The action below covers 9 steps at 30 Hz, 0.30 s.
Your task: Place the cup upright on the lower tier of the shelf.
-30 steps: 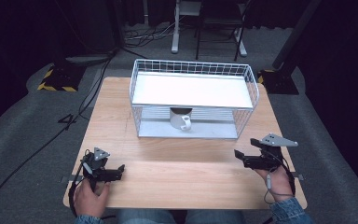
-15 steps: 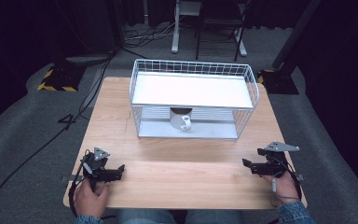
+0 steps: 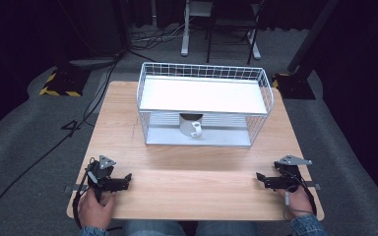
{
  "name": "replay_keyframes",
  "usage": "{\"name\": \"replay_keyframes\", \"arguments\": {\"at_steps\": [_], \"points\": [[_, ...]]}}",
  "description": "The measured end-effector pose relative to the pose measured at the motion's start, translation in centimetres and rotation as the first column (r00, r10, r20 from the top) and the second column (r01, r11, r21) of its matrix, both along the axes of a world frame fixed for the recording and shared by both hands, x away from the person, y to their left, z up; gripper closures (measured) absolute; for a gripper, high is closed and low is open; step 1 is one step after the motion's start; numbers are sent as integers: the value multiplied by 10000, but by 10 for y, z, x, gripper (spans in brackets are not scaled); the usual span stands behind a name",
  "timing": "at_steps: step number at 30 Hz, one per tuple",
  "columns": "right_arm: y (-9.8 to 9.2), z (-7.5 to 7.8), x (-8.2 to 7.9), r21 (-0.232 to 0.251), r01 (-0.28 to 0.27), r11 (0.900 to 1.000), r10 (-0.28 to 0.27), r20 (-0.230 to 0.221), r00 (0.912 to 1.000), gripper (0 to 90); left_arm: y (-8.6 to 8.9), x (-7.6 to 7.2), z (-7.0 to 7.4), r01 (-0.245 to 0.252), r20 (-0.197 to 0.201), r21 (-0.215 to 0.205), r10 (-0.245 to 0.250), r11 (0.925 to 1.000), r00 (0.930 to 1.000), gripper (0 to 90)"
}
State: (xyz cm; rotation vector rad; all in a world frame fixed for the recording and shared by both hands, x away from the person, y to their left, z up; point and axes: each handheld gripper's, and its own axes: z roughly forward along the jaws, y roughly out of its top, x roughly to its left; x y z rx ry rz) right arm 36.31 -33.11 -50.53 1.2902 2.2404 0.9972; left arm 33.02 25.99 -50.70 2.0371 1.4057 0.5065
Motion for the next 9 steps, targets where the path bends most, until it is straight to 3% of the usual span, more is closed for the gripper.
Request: {"name": "replay_keyframes", "arguments": {"at_steps": [2,9], "points": [[2,0,-1,-421,-62,9991,65,81,9999,49,0,0,0,1,-4,-5,-1,10000,10000,5],[4,-1,-3,-462,335,9984,-334,42,9994,34,0,0,0,-6,-1,0,6,10000,10000,4]]}}
